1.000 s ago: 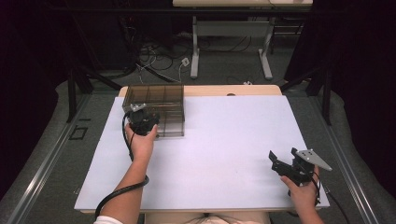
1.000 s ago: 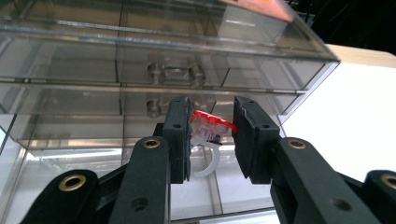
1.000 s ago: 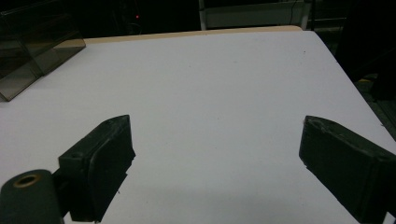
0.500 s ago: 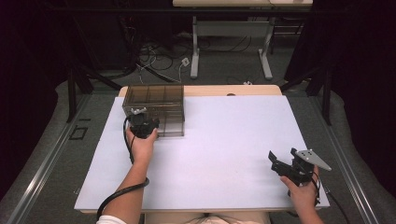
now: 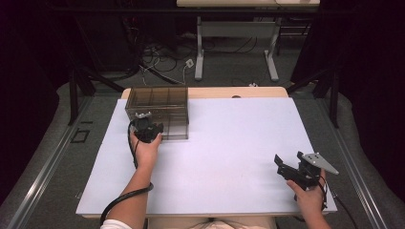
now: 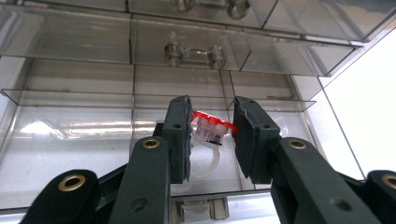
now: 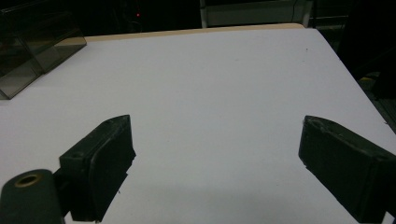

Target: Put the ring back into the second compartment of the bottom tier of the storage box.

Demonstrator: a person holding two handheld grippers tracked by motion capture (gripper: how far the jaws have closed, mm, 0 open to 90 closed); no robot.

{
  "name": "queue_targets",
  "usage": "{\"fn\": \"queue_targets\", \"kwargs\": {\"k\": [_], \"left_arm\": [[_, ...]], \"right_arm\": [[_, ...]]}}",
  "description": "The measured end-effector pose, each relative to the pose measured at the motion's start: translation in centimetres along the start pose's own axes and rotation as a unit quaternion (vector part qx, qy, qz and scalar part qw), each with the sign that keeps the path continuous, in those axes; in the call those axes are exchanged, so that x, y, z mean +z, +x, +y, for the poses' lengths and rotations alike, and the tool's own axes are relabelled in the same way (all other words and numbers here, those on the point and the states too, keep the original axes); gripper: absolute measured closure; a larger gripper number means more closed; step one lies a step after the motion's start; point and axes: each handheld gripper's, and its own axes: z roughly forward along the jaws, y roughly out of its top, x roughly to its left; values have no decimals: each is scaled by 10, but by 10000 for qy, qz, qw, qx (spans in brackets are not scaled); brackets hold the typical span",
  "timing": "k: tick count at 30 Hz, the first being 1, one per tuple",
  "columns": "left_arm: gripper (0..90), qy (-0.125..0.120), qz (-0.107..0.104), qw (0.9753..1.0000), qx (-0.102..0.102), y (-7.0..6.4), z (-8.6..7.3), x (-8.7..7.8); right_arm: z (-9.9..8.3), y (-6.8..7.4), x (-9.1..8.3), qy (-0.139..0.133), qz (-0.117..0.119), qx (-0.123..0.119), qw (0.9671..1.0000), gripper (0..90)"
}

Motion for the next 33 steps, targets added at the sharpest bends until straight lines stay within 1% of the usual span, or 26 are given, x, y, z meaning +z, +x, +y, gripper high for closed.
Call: {"fn": "queue_targets", "kwargs": {"k": [1, 4, 6, 13, 15, 19, 21, 24, 26, 28, 30, 33], "left_arm": [[672, 14, 9, 10000, -2, 0, 0, 1], [671, 41, 33, 10000, 2, 1, -2, 2], [670, 98, -2, 10000, -4, 2, -2, 2], [659, 110, 6, 9999, -6, 2, -2, 3], [647, 123, 9, 9999, 24, 2, -2, 3], [572, 57, 48, 10000, 58, 3, -3, 4], [547, 46, 28, 10000, 68, 3, -3, 4], [511, -19, 82, 9999, 125, 2, -3, 4], [492, -12, 108, 9998, 161, 2, -3, 3], [477, -26, 138, 9997, 212, 2, -3, 2], [464, -55, 169, 9995, 277, 2, -3, 1], [448, -112, 173, 9993, 306, 3, -3, -1]], "right_arm": [[0, 0, 0, 30, 4, -6, 10000, 98], [0, 0, 0, 7, -2, 1, 10000, 98], [0, 0, -1, 52, -4, -5, 10000, 98], [0, 0, -1, 52, 4, 1, 10000, 99], [0, 0, -1, 57, 2, 2, 10000, 99], [0, 0, -1, 54, -1, 4, 10000, 99], [0, 0, -1, 59, -14, -10, 10000, 99], [0, 0, -1, 53, -3, 6, 10000, 99], [1, 0, -1, 52, 1, -3, 10000, 99], [1, 0, -1, 62, -14, 40, 10000, 99], [0, 0, -1, 39, -2, -5, 10000, 99], [0, 0, -1, 40, -2, -1, 10000, 99]]}}
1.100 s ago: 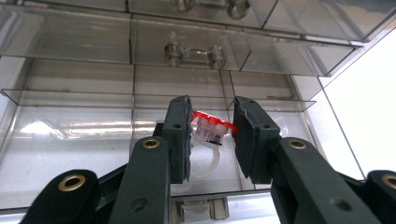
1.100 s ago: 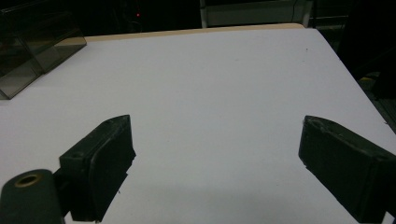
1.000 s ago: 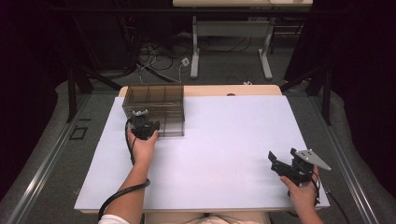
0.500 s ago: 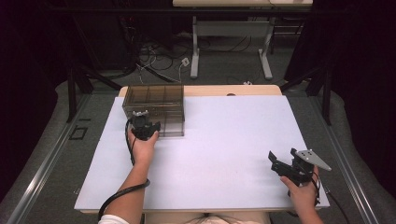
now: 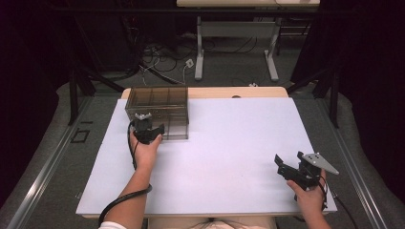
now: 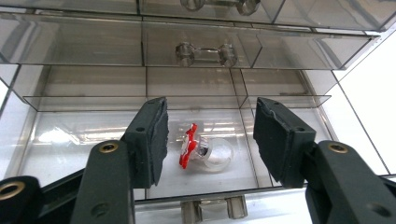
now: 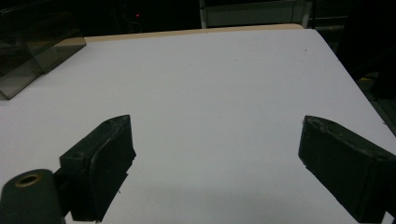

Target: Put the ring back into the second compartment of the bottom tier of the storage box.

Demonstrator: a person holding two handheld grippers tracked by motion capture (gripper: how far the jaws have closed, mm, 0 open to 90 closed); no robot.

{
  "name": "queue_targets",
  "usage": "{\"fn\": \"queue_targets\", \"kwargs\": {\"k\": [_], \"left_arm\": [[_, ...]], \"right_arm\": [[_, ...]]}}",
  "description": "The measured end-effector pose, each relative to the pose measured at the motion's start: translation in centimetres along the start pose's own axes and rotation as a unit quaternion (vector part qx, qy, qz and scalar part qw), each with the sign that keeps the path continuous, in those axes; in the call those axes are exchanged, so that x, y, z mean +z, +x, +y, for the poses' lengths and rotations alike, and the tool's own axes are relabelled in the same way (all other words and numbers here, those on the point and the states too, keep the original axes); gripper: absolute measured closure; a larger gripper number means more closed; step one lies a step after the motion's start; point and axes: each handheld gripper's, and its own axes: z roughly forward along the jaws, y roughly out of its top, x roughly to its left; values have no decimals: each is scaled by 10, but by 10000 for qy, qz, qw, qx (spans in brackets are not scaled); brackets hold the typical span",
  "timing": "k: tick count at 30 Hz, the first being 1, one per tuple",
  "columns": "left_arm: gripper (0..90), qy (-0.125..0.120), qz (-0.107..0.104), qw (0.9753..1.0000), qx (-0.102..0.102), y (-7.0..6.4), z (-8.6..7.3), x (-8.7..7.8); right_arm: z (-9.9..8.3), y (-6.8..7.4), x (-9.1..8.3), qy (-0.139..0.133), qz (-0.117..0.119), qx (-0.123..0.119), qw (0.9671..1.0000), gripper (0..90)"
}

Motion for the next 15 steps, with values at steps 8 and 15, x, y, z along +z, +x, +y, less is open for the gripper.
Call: {"fn": "queue_targets", "kwargs": {"k": [8, 15], "left_arm": [[408, -116, -31, 9998, 142, 4, -3, -9], [347, -221, -57, 9992, 329, 7, -5, -19]], "right_arm": [[0, 1, 0, 22, -3, 5, 10000, 99], [0, 0, 0, 24, -4, -56, 10000, 99]]}}
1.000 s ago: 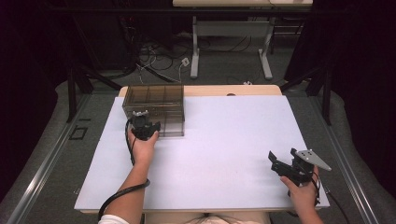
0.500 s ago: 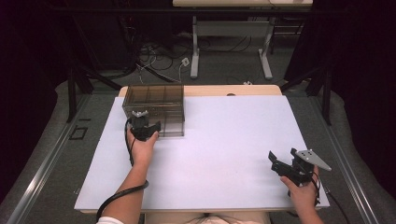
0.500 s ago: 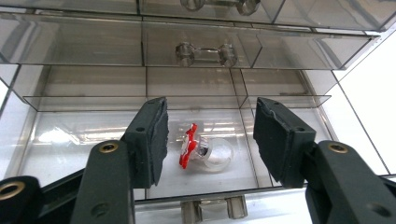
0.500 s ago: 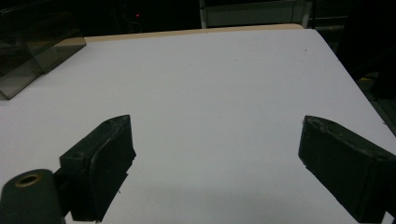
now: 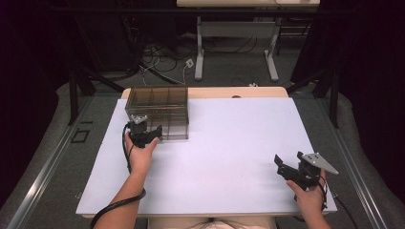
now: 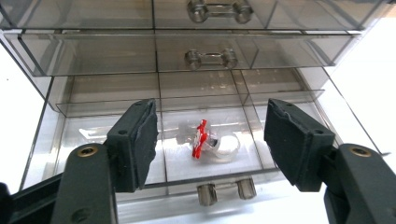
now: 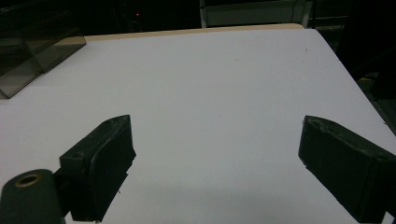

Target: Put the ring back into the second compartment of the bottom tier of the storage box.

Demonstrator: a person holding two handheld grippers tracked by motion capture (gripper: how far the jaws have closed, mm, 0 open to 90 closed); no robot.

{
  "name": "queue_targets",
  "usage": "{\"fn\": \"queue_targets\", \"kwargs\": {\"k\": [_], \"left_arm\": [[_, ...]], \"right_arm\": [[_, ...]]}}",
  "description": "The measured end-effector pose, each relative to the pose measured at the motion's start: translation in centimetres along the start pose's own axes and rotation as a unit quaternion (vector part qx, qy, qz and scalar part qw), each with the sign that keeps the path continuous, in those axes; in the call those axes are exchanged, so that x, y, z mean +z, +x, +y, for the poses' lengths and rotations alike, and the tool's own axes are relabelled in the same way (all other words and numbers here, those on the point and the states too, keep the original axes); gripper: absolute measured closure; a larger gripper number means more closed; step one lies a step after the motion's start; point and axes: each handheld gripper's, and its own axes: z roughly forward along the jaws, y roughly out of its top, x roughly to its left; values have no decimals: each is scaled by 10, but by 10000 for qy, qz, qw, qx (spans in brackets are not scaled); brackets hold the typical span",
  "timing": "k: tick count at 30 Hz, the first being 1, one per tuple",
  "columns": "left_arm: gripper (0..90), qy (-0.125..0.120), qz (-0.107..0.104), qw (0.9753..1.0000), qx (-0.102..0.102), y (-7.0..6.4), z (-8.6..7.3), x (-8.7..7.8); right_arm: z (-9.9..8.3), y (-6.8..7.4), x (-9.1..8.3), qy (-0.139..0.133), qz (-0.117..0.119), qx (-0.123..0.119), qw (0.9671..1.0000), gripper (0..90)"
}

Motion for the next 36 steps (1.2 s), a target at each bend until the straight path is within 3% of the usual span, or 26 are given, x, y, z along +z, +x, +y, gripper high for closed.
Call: {"fn": "queue_targets", "kwargs": {"k": [9, 12, 17, 24, 28, 36], "left_arm": [[307, -231, -157, 9994, 182, -2, -2, -16], [305, -267, -254, 9992, 152, -3, -2, -22], [288, -256, -460, 9984, 208, -7, -3, -33], [174, -225, -720, 9967, 300, -13, -10, -47], [157, -226, -829, 9957, 359, -14, -15, -55], [34, -270, -1064, 9938, 155, -11, -26, -71]], "right_arm": [[0, 2, 0, -14, 6, 23, 10000, 98], [0, 2, 0, -4, -13, 10, 10000, 98], [0, 2, 0, -6, -10, 13, 10000, 98], [0, 2, 0, 21, -11, 36, 10000, 99], [-1, 2, 1, -1, -3, 24, 10000, 99], [-1, 3, 1, 6, 7, 19, 10000, 98]]}}
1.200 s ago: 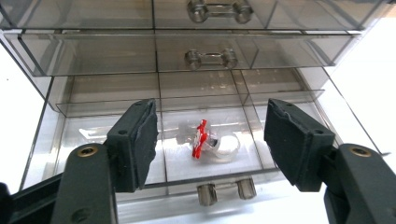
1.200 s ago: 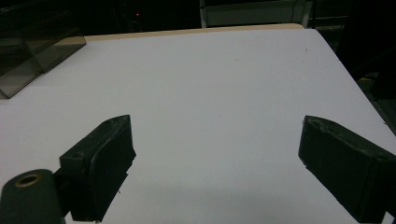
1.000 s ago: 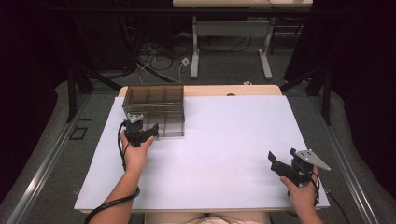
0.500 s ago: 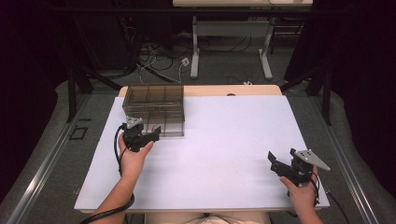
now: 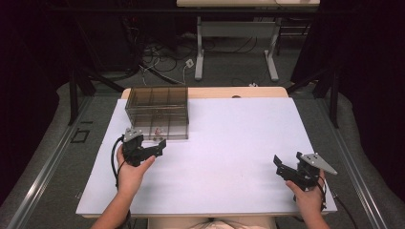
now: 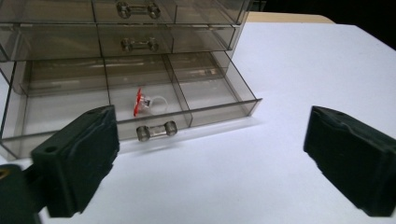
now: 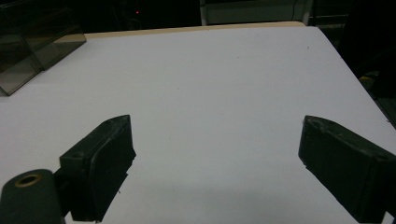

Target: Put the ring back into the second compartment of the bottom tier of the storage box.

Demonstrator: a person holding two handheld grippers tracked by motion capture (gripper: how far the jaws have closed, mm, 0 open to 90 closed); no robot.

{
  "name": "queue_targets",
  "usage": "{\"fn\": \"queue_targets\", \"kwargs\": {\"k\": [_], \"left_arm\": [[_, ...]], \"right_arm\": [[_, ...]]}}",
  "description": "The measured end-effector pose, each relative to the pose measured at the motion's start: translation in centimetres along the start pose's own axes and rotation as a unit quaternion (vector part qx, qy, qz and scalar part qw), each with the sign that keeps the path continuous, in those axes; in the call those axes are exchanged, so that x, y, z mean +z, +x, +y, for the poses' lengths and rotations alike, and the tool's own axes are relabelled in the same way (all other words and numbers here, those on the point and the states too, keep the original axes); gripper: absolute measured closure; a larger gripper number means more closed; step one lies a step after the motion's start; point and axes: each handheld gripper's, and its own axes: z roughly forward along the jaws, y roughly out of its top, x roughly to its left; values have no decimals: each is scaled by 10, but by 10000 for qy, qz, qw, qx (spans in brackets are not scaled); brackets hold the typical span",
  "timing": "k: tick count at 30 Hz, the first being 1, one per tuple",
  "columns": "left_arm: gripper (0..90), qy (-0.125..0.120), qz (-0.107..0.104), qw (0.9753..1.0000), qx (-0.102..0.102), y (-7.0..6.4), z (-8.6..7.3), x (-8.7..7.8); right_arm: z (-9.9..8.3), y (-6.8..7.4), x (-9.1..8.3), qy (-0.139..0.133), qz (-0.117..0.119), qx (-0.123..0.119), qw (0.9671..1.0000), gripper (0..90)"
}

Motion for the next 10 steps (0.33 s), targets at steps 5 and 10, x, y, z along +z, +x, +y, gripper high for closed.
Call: {"fn": "queue_targets", "kwargs": {"k": [5, 10], "left_arm": [[6, -113, -21, 9999, 2, 1, -6, -13], [6, -145, -12, 9999, 17, 4, -15, -25]], "right_arm": [[0, 0, 0, 36, -2, -50, 10000, 98], [-1, 1, 1, 25, 6, -23, 10000, 98]]}}
